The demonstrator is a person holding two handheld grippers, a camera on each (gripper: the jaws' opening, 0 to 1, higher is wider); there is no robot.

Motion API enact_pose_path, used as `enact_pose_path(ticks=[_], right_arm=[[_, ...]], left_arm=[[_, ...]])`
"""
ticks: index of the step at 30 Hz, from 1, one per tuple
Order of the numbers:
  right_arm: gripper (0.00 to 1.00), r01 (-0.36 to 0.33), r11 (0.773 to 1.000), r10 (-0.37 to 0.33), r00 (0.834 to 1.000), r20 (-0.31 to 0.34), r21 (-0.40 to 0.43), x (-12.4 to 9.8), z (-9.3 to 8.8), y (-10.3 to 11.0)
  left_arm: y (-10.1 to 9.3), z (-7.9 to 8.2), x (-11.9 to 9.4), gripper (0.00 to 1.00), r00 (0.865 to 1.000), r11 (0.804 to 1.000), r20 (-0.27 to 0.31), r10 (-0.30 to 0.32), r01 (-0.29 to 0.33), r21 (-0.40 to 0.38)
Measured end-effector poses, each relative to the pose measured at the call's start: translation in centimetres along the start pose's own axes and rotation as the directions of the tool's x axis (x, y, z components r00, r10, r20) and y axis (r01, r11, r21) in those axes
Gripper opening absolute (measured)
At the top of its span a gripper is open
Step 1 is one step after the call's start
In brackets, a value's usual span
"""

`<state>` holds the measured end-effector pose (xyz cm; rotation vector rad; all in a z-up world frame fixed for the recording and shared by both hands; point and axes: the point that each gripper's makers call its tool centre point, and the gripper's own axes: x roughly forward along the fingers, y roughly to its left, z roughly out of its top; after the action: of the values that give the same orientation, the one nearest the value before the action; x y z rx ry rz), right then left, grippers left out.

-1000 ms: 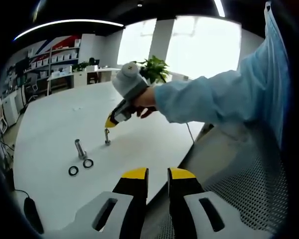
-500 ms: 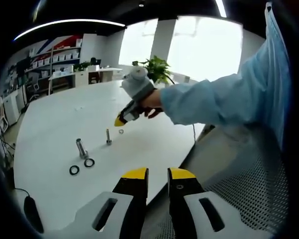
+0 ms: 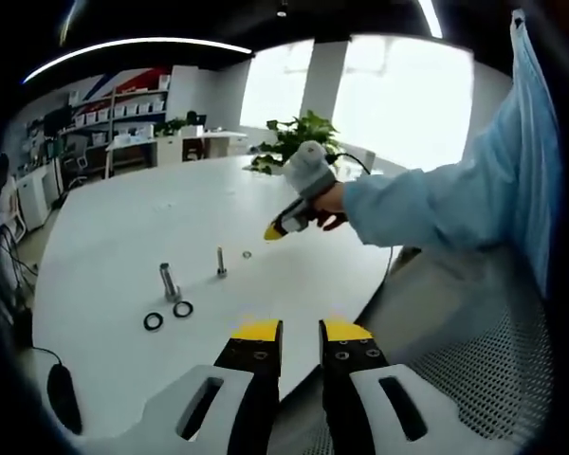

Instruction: Place the washer onto the threaded stud by aligning its center hole with the stud, sliding it down to the base, and recovering from edge contact or off-axis alignment until the washer reaches the visible bottom stop.

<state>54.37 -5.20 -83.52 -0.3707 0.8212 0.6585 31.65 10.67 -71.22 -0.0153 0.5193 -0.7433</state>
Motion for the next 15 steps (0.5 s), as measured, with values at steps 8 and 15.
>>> enact_pose_path(ticks=[8, 15], right_arm=[[0.08, -0.090, 0.994, 0.088, 0.995, -0.037, -0.068, 0.8, -0.8, 2.6], [0.09, -0.151, 0.985, 0.148, 0.988, -0.040, -0.089, 0.5, -0.8, 4.7]], left_arm=[[1.5, 1.3, -0.8, 0.14, 0.992, 0.996, 0.084, 0.094, -0.093, -0.018], [2.9, -0.2, -1.1, 0.15, 0.988, 0.986, 0.018, 0.156, -0.154, -0.068]])
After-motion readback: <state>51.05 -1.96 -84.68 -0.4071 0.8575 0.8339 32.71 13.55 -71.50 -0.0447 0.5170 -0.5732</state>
